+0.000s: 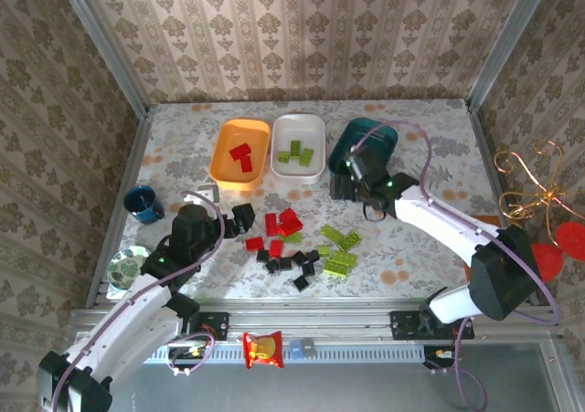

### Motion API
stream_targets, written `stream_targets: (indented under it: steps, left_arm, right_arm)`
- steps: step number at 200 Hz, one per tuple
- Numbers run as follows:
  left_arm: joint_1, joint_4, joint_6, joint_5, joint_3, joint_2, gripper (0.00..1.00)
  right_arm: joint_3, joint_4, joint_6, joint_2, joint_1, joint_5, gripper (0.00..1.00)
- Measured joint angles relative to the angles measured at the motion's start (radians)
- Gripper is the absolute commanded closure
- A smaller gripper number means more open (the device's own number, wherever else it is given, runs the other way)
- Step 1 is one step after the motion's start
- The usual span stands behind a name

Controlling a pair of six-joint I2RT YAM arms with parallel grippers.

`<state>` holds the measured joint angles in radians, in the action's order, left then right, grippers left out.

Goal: Sort the legos into containers by color
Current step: Place the lego in the container, then pick up the lego from the bottom-center of the table.

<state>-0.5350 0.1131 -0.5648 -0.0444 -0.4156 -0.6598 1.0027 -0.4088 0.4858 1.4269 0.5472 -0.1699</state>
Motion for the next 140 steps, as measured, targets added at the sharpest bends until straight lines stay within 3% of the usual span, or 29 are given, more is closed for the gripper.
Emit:
stream_targets:
  steps: [65,140]
  left_arm:
    - [0.014,-0.047,-0.019,0.008,0.023,-0.024,0.00]
    - [0.020,-0.058,-0.027,0.022,0.031,-0.032,0.00]
  right_arm:
    - [-0.320,0.030,0.267,-0.109,0.051,0.013,0.24]
    - [-0.346,0.098,0.524,-0.107,0.098,-0.007,0.25]
